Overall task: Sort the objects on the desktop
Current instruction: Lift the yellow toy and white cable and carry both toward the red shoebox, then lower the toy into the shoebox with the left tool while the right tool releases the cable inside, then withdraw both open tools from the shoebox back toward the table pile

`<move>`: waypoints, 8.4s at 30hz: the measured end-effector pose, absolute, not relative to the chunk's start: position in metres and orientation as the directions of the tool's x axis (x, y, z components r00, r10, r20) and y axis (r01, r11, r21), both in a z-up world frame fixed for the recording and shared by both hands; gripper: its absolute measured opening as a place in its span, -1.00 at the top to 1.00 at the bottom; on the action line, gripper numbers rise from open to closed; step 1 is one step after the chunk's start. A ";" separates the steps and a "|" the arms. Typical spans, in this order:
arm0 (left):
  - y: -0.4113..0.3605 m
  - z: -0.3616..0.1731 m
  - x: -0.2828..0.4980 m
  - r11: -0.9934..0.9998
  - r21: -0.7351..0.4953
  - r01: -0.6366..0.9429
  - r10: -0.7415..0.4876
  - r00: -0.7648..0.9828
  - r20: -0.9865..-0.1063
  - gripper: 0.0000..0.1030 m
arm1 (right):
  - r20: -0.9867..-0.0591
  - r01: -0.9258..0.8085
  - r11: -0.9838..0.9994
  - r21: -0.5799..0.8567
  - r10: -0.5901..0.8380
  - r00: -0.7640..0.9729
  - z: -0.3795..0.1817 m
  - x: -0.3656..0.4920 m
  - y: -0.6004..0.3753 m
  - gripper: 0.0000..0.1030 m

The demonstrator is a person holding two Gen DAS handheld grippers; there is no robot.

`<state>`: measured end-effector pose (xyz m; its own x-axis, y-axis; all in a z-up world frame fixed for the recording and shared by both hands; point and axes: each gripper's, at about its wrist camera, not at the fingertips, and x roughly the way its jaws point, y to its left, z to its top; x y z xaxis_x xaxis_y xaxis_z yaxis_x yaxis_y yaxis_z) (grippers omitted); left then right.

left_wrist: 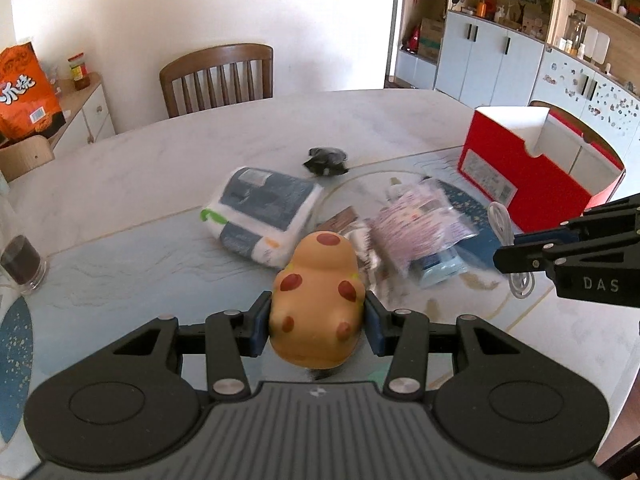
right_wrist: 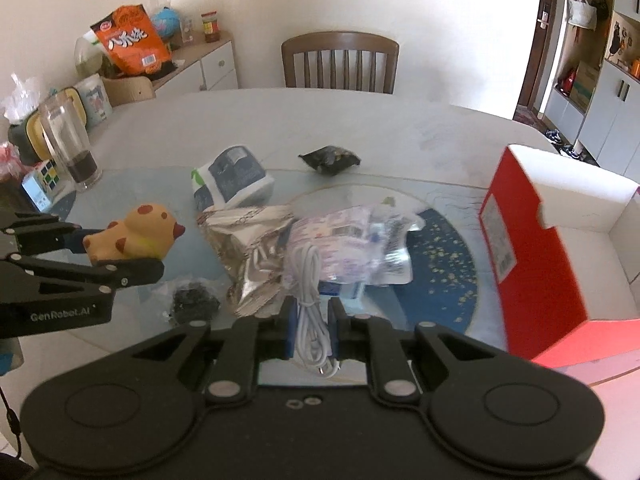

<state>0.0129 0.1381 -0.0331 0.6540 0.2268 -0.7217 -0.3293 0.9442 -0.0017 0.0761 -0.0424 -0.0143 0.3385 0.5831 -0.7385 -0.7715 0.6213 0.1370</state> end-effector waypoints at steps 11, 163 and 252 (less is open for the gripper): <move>0.079 -0.014 0.056 0.937 0.010 -0.349 0.254 0.660 -0.707 0.12 | -0.727 -0.777 0.614 0.135 0.595 0.343 -0.006 0.119 -0.096 0.93; -0.002 -0.085 0.406 0.995 0.041 -0.095 0.069 0.322 -0.944 0.11 | -0.863 -0.677 0.720 0.154 0.431 0.262 -0.103 0.363 -0.207 0.87; -0.030 0.023 0.222 0.976 -0.020 -0.219 0.131 0.654 -0.745 -0.91 | -0.735 -0.728 0.649 0.219 0.601 0.315 -0.003 0.253 -0.240 -0.83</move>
